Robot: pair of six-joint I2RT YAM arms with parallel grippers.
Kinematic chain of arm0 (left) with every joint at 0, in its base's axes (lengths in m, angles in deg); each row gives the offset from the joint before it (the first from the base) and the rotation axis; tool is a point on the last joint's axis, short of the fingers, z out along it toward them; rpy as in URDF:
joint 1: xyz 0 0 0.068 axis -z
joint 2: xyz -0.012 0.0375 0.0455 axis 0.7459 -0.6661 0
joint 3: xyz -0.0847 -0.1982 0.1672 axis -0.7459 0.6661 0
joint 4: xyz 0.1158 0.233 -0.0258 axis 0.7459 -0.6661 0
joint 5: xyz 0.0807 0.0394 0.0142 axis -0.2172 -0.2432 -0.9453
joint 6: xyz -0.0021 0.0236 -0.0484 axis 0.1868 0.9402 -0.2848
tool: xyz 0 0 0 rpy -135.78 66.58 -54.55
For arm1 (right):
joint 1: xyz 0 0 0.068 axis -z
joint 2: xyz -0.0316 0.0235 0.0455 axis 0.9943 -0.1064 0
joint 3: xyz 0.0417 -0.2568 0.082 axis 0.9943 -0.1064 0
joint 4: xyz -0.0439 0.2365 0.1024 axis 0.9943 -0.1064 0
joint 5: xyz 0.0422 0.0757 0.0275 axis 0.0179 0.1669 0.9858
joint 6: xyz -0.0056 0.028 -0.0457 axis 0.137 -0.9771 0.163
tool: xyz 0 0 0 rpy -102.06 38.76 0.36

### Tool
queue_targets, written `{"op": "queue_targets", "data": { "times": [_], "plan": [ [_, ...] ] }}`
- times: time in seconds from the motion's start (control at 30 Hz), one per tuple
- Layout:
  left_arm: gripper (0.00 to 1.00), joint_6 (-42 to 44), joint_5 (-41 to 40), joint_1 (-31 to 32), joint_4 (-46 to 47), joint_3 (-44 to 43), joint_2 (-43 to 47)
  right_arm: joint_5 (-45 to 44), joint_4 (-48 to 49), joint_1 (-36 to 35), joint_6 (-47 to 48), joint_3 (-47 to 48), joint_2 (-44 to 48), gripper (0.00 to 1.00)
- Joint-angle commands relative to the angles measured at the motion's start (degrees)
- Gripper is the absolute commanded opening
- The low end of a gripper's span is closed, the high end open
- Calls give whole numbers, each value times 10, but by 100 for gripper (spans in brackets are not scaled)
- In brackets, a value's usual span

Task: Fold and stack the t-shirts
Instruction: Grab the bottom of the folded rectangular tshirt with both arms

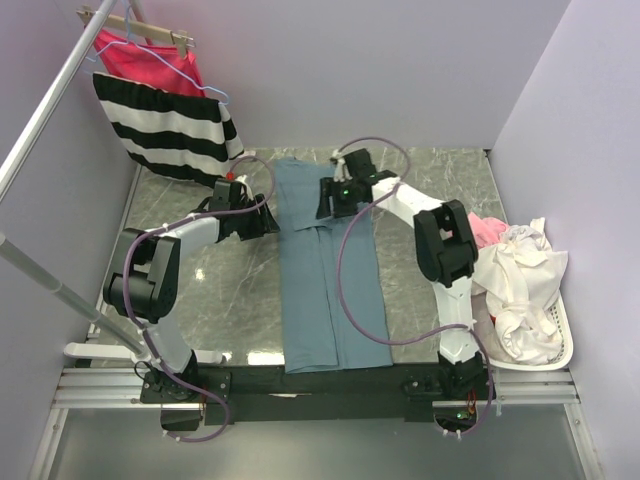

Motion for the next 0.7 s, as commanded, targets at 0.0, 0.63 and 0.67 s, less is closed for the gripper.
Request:
{"op": "queue_targets", "data": {
  "times": [0.0, 0.63, 0.67],
  "plan": [
    [61, -4, 4, 2, 8, -5, 19, -109, 14, 50, -13, -5, 90, 67],
    [63, -76, -28, 172, -91, 178, 152, -130, -124, 11, -97, -434, 393, 68],
    [63, -81, -33, 179, -101, 202, 165, -143, -133, 3, -106, -448, 421, 68]
  ]
}}
